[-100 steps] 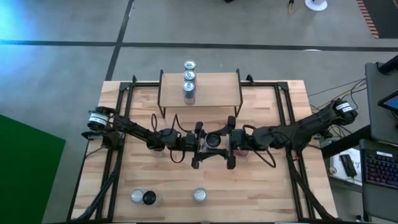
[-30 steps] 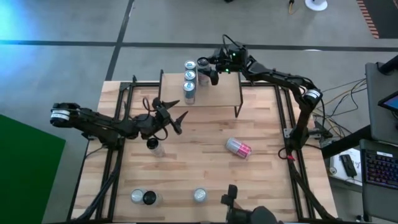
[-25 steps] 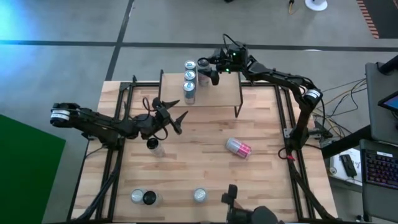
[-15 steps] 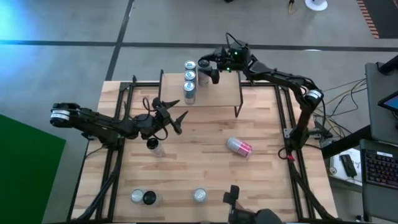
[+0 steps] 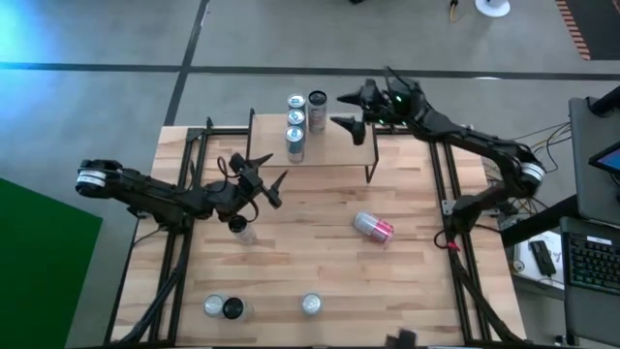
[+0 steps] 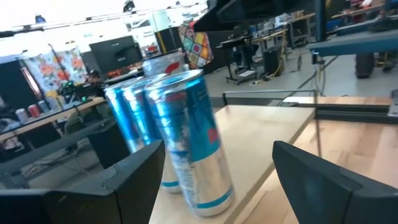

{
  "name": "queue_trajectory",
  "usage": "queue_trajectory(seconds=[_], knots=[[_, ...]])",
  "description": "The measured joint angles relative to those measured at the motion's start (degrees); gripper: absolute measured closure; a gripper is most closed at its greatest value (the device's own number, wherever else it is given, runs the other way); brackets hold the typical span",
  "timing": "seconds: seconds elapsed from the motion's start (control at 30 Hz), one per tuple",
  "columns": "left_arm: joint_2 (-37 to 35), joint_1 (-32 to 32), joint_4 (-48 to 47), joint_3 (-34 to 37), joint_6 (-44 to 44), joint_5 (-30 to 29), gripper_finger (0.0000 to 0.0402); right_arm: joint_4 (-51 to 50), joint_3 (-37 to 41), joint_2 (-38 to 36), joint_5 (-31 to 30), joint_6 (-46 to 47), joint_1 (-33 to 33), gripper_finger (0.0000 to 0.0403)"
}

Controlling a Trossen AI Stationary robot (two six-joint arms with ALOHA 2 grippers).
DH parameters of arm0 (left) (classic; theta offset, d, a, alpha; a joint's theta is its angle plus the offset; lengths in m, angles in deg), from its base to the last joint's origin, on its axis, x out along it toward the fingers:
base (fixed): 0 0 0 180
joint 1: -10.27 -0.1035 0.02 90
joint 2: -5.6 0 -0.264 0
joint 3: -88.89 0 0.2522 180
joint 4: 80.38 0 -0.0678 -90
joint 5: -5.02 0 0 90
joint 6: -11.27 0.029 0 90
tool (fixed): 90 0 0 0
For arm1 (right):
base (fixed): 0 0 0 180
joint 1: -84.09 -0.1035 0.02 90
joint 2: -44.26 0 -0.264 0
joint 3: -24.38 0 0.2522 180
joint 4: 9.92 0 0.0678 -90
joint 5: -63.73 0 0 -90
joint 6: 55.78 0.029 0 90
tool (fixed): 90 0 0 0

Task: Place canned beverage on shelf
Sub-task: Align the top left white-pink soda can with the other white-pink soda can on the shelf

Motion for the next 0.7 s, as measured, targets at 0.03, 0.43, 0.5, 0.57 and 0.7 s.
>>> queue_trajectory(seconds=[0.03,0.43,0.5,0.57,0.7], knots=[[0.0,0.2,0.0,-0.2,0.1,0.1,0.0119,1.0,2.3,-2.1,-0.6,0.3,-0.4,0.0078],[0.0,1.9,2.4,-0.6,2.2,9.5,0.0119,15.6,31.3,-22.3,-9.8,9.0,-9.5,0.0078],[0.0,2.0,2.9,-0.6,1.5,9.4,0.0119,18.7,35.4,-24.2,-13.4,8.9,-11.9,0.0078],[0.0,2.2,2.5,-0.6,0.5,9.3,0.0119,21.7,38.7,-25.7,-15.7,8.9,-14.2,0.0078],[0.0,2.9,2.7,-0.6,-1.7,9.4,0.0119,25.6,43.3,-27.5,-17.9,8.8,-19.3,0.0078]])
